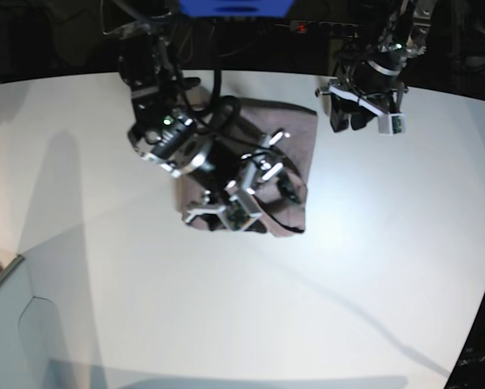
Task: Layout the t-shirt on the table in an organized manner, then fold the t-shirt properly
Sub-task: 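Lay the folded end down with the right gripper onto the shirt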
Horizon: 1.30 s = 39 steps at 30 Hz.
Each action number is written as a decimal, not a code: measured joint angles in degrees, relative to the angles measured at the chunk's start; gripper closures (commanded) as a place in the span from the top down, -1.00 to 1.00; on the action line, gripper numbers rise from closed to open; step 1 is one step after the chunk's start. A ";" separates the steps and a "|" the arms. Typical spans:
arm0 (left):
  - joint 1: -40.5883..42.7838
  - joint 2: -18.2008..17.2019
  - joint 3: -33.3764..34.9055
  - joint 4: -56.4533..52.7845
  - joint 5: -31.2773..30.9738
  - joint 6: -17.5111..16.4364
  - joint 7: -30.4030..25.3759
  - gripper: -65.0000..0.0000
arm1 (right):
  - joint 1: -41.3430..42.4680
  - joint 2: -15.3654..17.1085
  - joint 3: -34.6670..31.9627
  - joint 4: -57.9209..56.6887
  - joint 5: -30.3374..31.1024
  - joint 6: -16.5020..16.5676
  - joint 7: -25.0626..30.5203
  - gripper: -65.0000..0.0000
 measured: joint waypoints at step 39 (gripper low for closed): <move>2.23 0.44 -11.45 1.73 -0.02 -0.24 -0.17 -0.28 | -9.81 1.84 -7.76 1.95 -0.13 -0.07 -6.38 -0.98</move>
